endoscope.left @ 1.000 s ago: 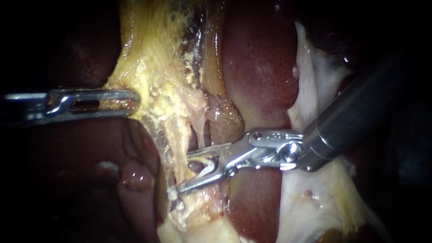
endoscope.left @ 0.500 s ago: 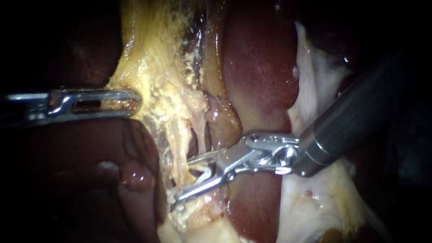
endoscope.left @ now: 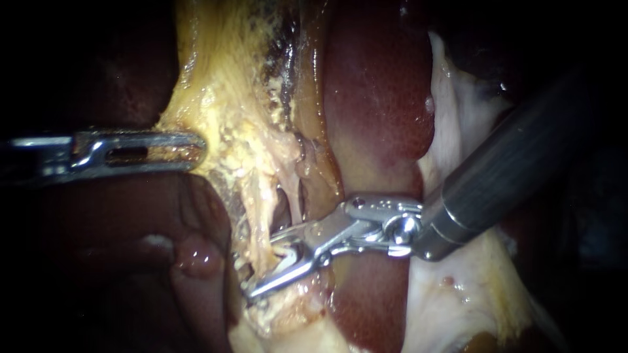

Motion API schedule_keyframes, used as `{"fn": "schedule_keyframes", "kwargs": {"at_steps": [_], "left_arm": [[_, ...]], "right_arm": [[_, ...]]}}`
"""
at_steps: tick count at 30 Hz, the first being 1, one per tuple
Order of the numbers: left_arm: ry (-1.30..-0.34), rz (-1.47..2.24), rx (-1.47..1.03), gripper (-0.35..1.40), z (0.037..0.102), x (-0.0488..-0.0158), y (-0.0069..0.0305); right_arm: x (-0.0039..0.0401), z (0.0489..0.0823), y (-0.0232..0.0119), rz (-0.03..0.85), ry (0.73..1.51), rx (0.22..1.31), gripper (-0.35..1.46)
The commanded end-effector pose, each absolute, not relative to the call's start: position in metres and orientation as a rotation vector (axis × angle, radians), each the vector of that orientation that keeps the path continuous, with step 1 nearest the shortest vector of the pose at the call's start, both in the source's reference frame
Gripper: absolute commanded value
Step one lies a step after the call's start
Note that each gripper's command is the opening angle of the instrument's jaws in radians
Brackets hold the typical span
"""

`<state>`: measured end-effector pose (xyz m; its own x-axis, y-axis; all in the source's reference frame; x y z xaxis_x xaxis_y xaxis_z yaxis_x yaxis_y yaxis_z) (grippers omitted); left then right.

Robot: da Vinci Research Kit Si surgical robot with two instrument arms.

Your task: Clipping second clip left tube

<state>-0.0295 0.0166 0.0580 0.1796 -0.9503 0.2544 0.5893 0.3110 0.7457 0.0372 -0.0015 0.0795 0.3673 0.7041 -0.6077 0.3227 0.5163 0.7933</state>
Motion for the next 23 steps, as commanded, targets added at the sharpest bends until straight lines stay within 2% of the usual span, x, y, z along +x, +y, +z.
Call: {"fn": "schedule_keyframes", "kwargs": {"at_steps": [1,2,3,4,11,23], "left_arm": [[-0.792,-1.170,0.554,-0.35,0.0580,-0.0295,0.0165],[-0.792,-1.170,0.554,-0.35,0.0580,-0.0295,0.0165],[-0.792,-1.170,0.554,-0.35,0.0580,-0.0295,0.0165],[-0.792,-1.170,0.554,-0.35,0.0580,-0.0295,0.0165],[-0.792,-1.170,0.554,-0.35,0.0580,-0.0295,0.0165],[-0.792,-1.170,0.554,-0.35,0.0580,-0.0294,0.0165]], "right_arm": [[0.0372,0.0794,-0.0015,0.315,1.224,1.057,0.15],[0.0371,0.0795,-0.0015,0.315,1.224,1.057,-0.04],[0.0370,0.0795,-0.0014,0.320,1.224,1.052,-0.32],[0.0370,0.0796,-0.0013,0.329,1.225,1.042,-0.35],[0.0365,0.0807,-0.0007,0.348,1.220,1.040,-0.35],[0.0364,0.0807,-0.0009,0.351,1.221,1.045,-0.35]]}}
